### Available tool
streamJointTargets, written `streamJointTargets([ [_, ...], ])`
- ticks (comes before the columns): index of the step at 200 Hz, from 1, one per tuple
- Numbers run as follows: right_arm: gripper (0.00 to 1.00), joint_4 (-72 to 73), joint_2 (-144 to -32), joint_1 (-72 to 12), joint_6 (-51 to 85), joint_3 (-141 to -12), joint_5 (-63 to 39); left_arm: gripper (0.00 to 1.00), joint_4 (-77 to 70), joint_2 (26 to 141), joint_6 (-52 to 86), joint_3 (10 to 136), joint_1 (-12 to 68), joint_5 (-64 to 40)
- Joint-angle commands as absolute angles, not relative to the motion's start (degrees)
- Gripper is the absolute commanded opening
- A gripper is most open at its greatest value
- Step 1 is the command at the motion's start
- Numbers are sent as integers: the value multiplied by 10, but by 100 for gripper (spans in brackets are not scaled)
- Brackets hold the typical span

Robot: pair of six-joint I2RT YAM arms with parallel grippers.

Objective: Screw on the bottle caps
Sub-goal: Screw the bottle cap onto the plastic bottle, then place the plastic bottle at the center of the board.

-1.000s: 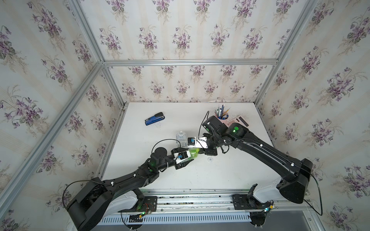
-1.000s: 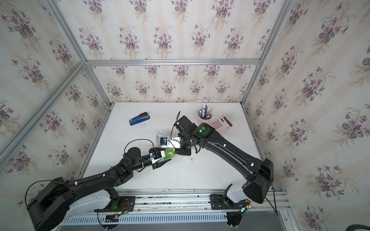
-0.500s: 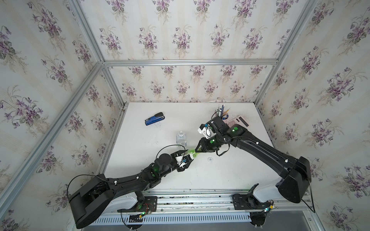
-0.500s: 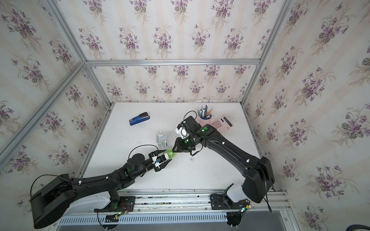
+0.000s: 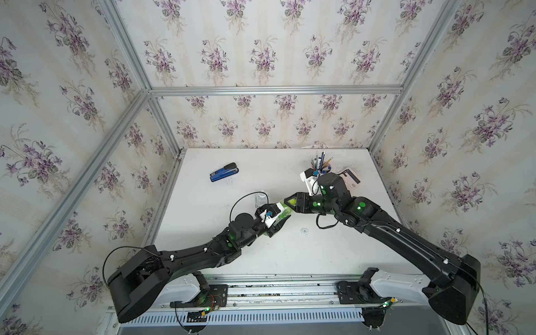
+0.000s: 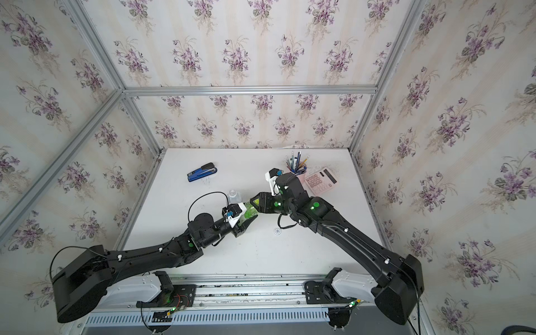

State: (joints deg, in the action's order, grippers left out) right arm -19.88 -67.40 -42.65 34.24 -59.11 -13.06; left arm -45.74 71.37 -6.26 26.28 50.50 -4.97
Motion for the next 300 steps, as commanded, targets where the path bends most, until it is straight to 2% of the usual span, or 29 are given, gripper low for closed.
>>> streamJointTargets([
  [1,56,-116,-655,-426,287,-565,-70,58,-473,722,17,274,504,-36],
  [21,56,-56,-642,-426,280,-528,-61,58,-481,732,31,279,504,-43],
  [116,36,32,-653,-426,237,-489,-84,59,-499,756,31,290,504,-80],
  [132,21,42,-653,-426,225,-477,-82,60,-495,758,29,294,504,-82],
  [144,15,50,-649,-426,208,-469,-81,70,-495,758,28,294,504,-83],
  [158,11,54,-645,-426,184,-466,-79,87,-495,753,24,291,506,-84],
  [165,9,54,-644,-426,168,-469,-78,99,-491,749,20,289,507,-83],
  [209,8,65,-667,-424,50,-517,-21,100,-381,665,10,294,507,-80],
  [250,10,173,-748,-384,-27,-550,28,100,-217,535,28,289,492,-26],
  [263,12,192,-789,-371,-39,-576,31,100,-190,498,42,274,466,-10],
  [300,13,226,-881,-334,-36,-630,11,100,-143,465,93,256,352,-65],
])
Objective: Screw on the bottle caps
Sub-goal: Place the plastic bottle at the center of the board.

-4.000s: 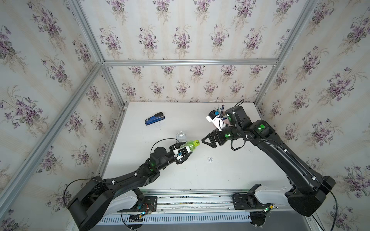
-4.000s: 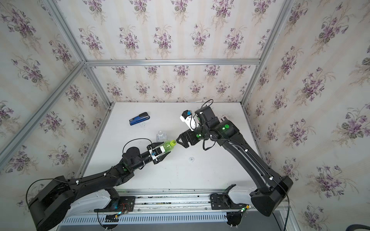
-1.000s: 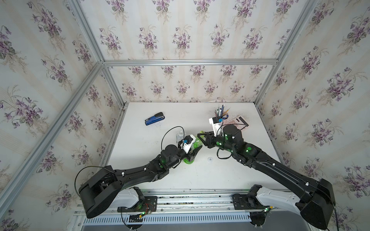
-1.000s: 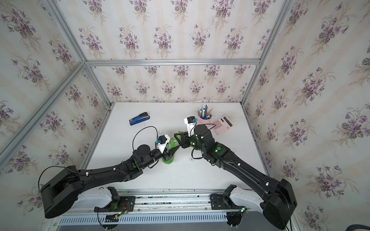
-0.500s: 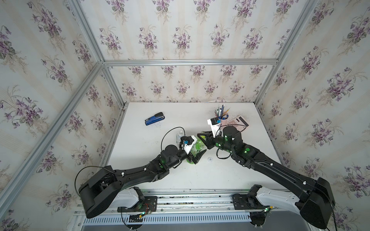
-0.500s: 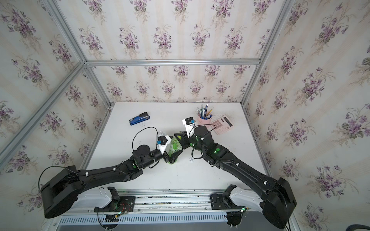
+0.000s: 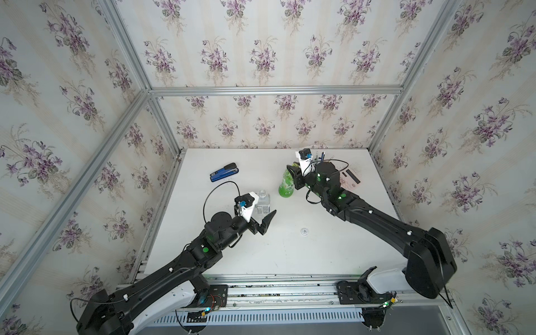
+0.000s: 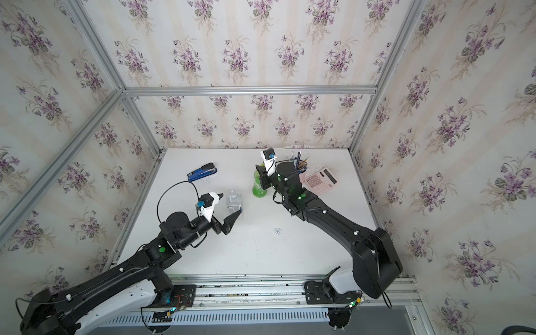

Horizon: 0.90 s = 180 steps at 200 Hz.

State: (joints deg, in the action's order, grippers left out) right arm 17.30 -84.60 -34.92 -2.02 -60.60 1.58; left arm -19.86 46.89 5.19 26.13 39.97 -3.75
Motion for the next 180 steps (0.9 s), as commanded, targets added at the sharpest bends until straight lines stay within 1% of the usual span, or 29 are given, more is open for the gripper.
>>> streamJointTargets([
  [1,13,227,-883,-333,-36,-630,10,100,-143,466,93,256,351,-66],
  [20,14,224,-924,-326,-33,-650,-1,100,-149,486,103,252,327,-76],
  [48,17,196,-975,-323,-33,-686,-4,100,-172,512,108,244,318,-77],
  [104,25,167,-1020,-322,-49,-714,0,100,-183,516,95,235,316,-70],
  [142,37,154,-1025,-323,-45,-716,1,100,-184,518,88,230,316,-66],
  [158,45,154,-1019,-323,-43,-717,2,100,-186,518,86,228,316,-65],
  [180,53,159,-1009,-323,-45,-714,4,100,-190,517,84,224,316,-64],
])
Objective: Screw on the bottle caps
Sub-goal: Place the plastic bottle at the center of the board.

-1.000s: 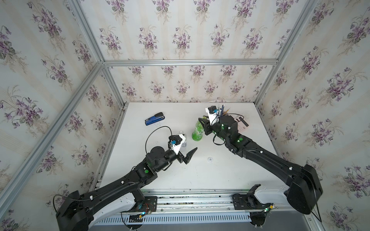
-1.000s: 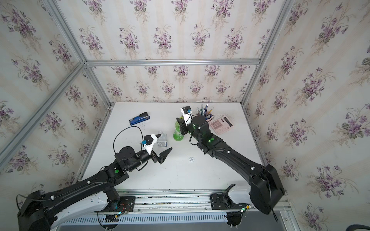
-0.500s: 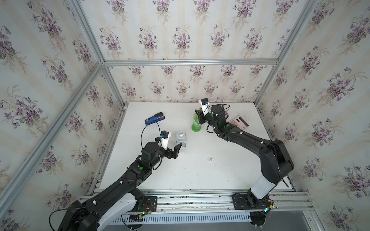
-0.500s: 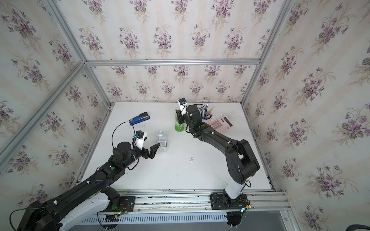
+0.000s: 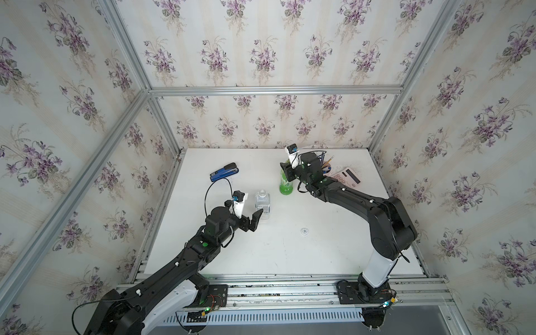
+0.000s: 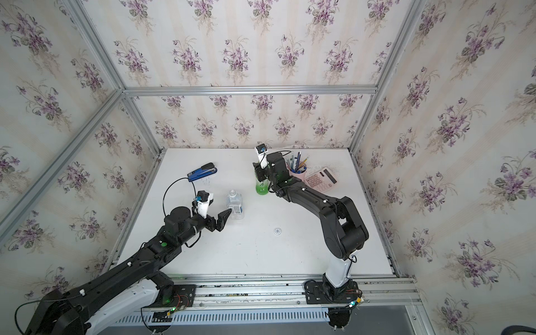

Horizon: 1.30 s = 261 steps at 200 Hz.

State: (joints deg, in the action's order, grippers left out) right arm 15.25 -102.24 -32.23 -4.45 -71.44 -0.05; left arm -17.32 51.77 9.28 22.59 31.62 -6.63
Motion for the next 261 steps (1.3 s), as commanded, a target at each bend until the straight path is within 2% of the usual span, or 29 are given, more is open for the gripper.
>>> streamJointTargets([
  [1,53,159,-1009,-322,-45,-714,3,100,-190,517,84,224,316,-64],
  [38,64,175,-983,-323,-40,-693,3,100,-203,515,76,213,316,-67],
  [66,66,171,-983,-322,-42,-688,13,100,-208,515,74,207,316,-65],
  [103,58,174,-1005,-317,-11,-682,17,100,-208,515,75,207,316,-68],
  [119,56,184,-1005,-288,2,-673,10,100,-208,514,75,207,316,-69],
  [133,50,191,-1000,-284,14,-664,2,100,-209,516,75,207,316,-68],
  [185,48,211,-984,-266,40,-646,-28,100,-215,525,75,207,316,-71],
  [214,53,209,-984,-266,35,-646,-22,100,-217,526,75,207,316,-72],
  [261,71,204,-981,-266,27,-654,-13,100,-219,531,73,207,316,-73],
])
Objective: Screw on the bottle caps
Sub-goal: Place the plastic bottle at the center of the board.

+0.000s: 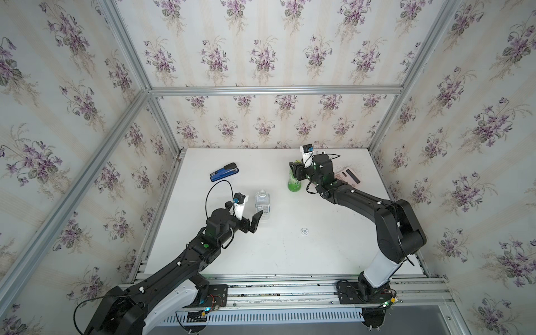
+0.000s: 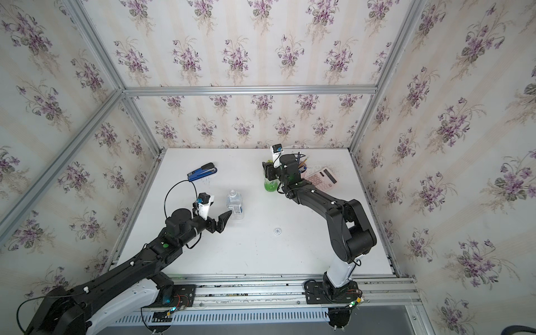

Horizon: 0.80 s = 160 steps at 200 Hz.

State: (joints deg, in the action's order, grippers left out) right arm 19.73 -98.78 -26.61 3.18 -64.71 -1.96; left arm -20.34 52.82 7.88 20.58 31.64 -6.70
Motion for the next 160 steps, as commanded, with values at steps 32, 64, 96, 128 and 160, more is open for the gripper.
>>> streamJointTargets([
  [32,77,202,-978,-266,21,-657,-15,100,-228,540,67,203,316,-73],
  [64,79,199,-971,-266,18,-658,-15,100,-250,559,62,198,315,-75],
  [96,80,192,-968,-266,14,-659,-11,100,-269,571,59,192,315,-84],
  [128,100,191,-939,-266,13,-654,-18,100,-333,589,36,166,313,-105],
  [160,100,161,-874,-267,10,-641,-23,100,-456,632,4,132,285,-165],
])
